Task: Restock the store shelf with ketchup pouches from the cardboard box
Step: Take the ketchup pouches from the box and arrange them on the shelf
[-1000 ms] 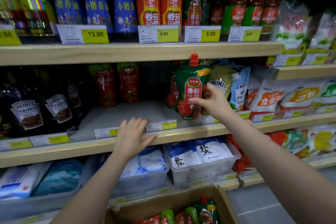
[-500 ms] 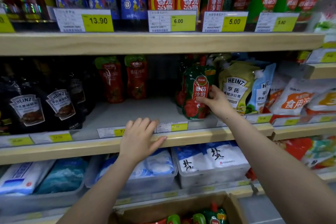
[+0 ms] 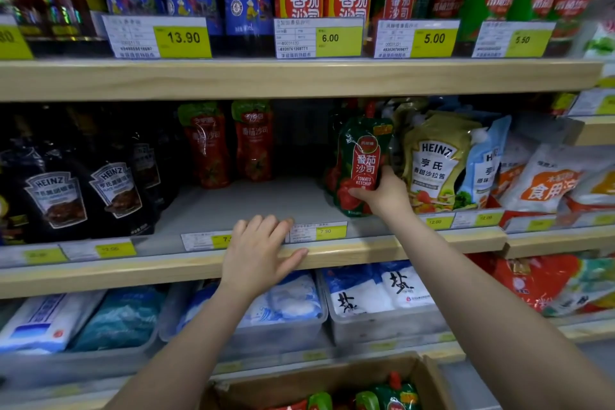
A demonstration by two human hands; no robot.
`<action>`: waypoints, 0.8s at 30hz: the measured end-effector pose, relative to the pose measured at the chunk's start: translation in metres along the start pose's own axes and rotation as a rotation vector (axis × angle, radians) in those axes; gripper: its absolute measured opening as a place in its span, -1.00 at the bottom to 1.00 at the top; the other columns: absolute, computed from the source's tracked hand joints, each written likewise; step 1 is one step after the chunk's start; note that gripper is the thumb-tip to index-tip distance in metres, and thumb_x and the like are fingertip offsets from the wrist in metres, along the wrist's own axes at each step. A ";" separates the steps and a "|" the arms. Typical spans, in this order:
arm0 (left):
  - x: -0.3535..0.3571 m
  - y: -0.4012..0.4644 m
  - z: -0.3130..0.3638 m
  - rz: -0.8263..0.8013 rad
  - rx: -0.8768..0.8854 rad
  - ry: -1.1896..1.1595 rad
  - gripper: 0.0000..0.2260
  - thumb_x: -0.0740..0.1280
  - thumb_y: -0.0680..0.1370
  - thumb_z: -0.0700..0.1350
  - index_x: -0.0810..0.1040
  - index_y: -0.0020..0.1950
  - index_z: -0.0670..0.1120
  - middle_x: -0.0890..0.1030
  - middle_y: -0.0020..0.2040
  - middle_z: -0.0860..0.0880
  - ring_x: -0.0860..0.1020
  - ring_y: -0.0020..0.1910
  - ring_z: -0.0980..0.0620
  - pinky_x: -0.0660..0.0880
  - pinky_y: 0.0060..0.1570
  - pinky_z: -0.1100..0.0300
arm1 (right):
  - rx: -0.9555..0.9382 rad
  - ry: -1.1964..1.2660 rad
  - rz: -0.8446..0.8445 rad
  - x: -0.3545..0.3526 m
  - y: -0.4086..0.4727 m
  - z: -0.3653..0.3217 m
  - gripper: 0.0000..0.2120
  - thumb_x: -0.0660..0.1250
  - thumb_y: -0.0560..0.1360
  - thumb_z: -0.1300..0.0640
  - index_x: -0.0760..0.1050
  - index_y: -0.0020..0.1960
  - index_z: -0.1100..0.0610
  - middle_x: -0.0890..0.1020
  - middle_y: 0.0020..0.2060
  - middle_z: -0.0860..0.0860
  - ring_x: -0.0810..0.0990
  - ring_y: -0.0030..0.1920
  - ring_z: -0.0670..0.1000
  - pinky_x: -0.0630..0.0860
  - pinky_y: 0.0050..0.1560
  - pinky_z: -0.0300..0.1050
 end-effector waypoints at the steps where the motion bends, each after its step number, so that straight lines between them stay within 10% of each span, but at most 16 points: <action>1: 0.000 0.000 0.000 0.004 0.002 0.004 -0.56 0.13 0.48 0.27 0.52 0.09 -0.05 0.52 -0.20 0.01 0.49 -0.23 -0.05 0.36 -0.23 0.10 | 0.002 -0.002 -0.012 0.002 0.003 -0.001 -0.36 0.51 0.31 0.06 0.31 0.27 0.20 0.53 0.23 0.17 0.52 0.20 0.18 0.46 0.15 0.03; 24: 0.001 -0.001 0.002 -0.071 -0.044 -0.034 -0.55 0.11 0.48 0.25 0.51 0.08 -0.07 0.53 -0.15 -0.04 0.49 -0.17 -0.11 0.33 -0.16 0.05 | -0.099 -0.070 -0.112 -0.044 -0.041 -0.010 -0.41 0.43 0.40 0.02 0.30 0.34 0.17 0.50 0.27 0.10 0.47 0.25 0.10 0.38 0.13 -0.14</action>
Point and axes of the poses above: each hand's wrist, its own y-axis towards the middle knuckle, its own x-axis out of the palm, z = x × y, the point moved 5 cm from there along y, towards the middle knuckle
